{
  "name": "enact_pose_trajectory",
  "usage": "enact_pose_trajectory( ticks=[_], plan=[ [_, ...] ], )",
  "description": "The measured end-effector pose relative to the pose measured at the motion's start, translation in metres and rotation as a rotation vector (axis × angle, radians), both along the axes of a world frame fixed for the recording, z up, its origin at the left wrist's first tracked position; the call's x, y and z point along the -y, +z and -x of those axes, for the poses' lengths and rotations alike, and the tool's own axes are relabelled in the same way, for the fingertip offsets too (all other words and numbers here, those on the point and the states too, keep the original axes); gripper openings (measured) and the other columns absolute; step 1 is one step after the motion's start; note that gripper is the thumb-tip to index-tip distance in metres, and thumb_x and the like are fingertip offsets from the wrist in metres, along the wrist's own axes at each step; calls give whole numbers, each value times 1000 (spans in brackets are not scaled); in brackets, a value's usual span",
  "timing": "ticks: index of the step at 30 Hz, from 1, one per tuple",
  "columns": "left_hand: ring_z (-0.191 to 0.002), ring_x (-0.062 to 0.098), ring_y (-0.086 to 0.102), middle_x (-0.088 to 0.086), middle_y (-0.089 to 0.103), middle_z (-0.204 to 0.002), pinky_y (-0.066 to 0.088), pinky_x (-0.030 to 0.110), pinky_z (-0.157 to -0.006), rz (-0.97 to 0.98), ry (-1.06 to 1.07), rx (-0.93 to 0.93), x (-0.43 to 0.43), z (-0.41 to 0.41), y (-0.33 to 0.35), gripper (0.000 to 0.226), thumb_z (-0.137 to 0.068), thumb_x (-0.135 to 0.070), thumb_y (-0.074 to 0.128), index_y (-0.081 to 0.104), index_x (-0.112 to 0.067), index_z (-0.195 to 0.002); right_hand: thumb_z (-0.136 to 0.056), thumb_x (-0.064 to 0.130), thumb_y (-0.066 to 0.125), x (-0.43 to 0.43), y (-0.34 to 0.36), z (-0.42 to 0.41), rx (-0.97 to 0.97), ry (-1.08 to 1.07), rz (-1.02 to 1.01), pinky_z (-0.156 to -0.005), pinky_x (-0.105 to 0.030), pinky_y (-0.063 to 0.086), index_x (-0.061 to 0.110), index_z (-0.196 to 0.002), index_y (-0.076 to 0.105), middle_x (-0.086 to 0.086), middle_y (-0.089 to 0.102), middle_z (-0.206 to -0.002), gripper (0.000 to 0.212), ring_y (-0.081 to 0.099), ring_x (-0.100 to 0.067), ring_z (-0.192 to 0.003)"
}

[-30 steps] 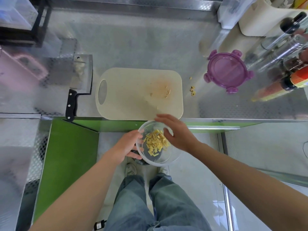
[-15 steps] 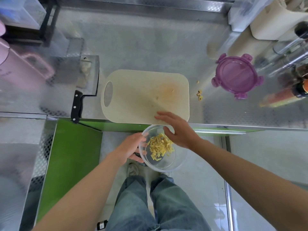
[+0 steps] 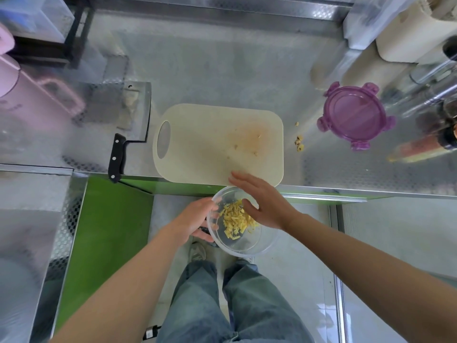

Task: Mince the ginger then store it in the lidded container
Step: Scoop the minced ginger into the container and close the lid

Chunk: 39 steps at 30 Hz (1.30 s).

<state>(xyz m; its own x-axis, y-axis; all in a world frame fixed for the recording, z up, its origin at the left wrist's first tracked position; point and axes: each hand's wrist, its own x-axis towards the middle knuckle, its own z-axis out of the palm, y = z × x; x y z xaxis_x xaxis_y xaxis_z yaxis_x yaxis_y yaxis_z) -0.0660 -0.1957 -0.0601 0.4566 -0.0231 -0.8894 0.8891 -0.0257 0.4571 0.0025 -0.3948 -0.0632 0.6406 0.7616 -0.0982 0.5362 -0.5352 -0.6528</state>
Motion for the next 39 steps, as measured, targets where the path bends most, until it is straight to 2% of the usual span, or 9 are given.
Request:
enact_pose_trajectory(
  ticks=[4, 7, 9, 15, 19, 24, 27, 31, 39],
  plan=[
    [-93, 30, 70, 12, 67, -111, 60, 46, -66, 12, 17, -11, -3, 1, 0, 28, -93, -33, 54, 59, -21, -118, -90, 15, 46, -1, 6, -1, 9, -3, -70, -96, -37, 50, 17, -128, 59, 0, 63, -127, 41, 60, -15, -112],
    [-94, 30, 69, 11, 67, -111, 60, 45, -65, 5, 22, -22, -2, 0, 2, 28, -93, -30, 52, 57, -20, -119, -92, 27, 41, -3, -9, -23, 48, -222, 45, -117, -37, 24, 13, -146, 39, -8, 31, -155, 55, 26, -22, -144],
    [-94, 30, 69, 11, 67, -110, 60, 43, -64, 3, 30, -28, -2, -1, 3, 28, -94, -29, 51, 57, -20, -120, -92, 37, 36, -3, -15, -27, 68, -221, 163, -121, -42, 16, 8, -149, 30, -11, 19, -159, 64, 10, -24, -148],
    [-95, 31, 69, 13, 66, -112, 60, 43, -65, 0, 8, -14, -2, 0, 5, 28, -95, -26, 49, 57, -19, -121, -91, 11, 50, 10, -8, 10, 65, 206, -11, -116, -35, 27, 13, -136, 52, -4, 48, -144, 45, 42, -19, -134],
    [-94, 28, 69, 10, 66, -109, 60, 46, -68, -3, 3, -9, -3, -1, 5, 28, -94, -26, 48, 56, -20, -121, -91, 15, 47, 1, -9, -4, 90, 20, -13, -118, -30, 20, 13, -140, 47, -5, 42, -149, 49, 34, -16, -140],
    [-93, 28, 69, 10, 67, -109, 60, 49, -70, -8, 2, 0, -3, 0, 6, 28, -95, -25, 47, 56, -20, -121, -90, 16, 44, -7, 2, 3, 63, 149, -46, -97, -31, 43, 14, -122, 64, -2, 64, -124, 38, 58, -19, -115],
    [-93, 27, 69, 10, 67, -108, 60, 47, -70, -10, 4, 3, -2, 2, 7, 28, -95, -25, 46, 56, -20, -121, -88, 13, 50, -9, 2, 5, 42, 65, -33, -107, -33, 40, 16, -129, 59, -3, 57, -136, 41, 51, -19, -126],
    [-93, 28, 69, 11, 67, -109, 60, 46, -70, -21, 19, 3, -1, 5, 8, 30, -96, -25, 44, 54, -17, -122, -91, 20, 50, -4, 7, 13, -24, 1, -29, -70, -29, 55, 25, -111, 70, 5, 74, -87, 29, 68, -13, -72],
    [-87, 29, 70, 16, 65, -109, 59, 36, -60, -69, -12, 96, 14, 22, 15, 26, -93, -18, 46, 60, -20, -116, -90, 12, 55, 28, 13, 11, -15, -276, -29, -66, -35, 55, 19, -101, 71, 7, 69, -88, 20, 59, -6, -67]
  ],
)
